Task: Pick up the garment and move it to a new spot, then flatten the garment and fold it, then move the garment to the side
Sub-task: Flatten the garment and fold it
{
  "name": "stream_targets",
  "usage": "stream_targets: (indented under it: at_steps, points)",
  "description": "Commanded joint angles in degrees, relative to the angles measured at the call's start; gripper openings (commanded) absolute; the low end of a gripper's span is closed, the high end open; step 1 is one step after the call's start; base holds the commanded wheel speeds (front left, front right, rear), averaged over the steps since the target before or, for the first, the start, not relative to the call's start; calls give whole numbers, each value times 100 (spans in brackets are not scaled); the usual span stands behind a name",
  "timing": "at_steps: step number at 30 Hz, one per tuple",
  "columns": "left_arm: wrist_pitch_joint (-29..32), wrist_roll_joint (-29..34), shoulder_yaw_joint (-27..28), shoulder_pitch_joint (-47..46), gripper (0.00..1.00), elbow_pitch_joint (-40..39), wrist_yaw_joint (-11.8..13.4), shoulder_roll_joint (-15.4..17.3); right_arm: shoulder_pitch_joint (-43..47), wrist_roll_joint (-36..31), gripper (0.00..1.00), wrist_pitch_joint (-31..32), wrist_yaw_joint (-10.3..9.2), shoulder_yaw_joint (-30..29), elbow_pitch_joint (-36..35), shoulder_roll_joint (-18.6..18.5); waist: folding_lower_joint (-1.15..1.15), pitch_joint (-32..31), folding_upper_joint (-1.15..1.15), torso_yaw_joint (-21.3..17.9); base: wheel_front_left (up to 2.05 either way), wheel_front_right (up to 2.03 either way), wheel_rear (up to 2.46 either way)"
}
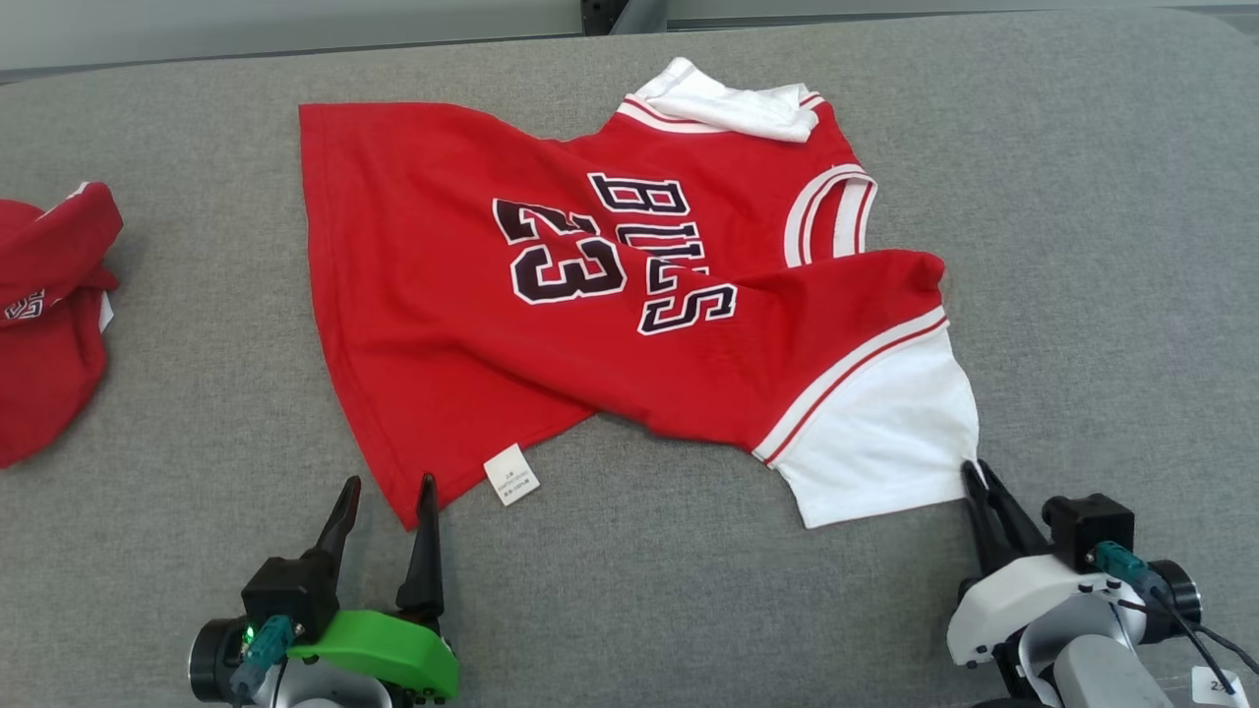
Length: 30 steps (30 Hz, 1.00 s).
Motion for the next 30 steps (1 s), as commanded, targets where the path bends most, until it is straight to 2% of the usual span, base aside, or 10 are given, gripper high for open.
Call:
stream_targets:
  at_steps: [1,5,11,13,14,15,16,18,23,30]
  points:
    - [0,-60,-13,-70,100,55,-32,19,114,12,0,5,-10,-49,-92,-36,0,-3,0,-27,0,0,0]
    - [0,-267,-47,-97,100,241,-86,19,168,-17,0,5,-10,-56,-287,-85,0,26,0,-108,0,0,0]
    - [1,-481,-90,-185,100,714,-13,18,176,-5,0,6,-10,8,-482,-77,0,90,0,-218,0,0,0]
    - [5,-499,-95,-212,97,810,8,19,164,2,0,6,-10,17,-513,-80,0,103,0,-229,0,0,0]
    - [6,-487,-91,-242,91,875,21,19,150,4,0,6,-10,35,-536,-85,0,118,0,-242,0,0,0]
    - [7,-491,-97,-309,60,927,2,17,116,12,0,6,-10,52,-576,-105,0,141,0,-258,0,0,0]
    - [7,-491,-97,-309,60,927,2,17,116,12,0,6,-10,52,-576,-105,0,141,0,-258,0,0,0]
    - [6,-463,-98,-349,0,909,-32,17,96,27,0,6,-10,45,-612,-114,0,159,0,-258,0,0,0]
    - [3,-394,-61,-386,0,746,-131,17,91,59,0,5,-10,6,-737,-86,0,85,0,-226,0,0,0]
    - [1,-112,534,-316,0,-363,-253,19,-138,367,0,-1,-10,-83,-1533,-103,0,-421,0,-163,0,0,0]
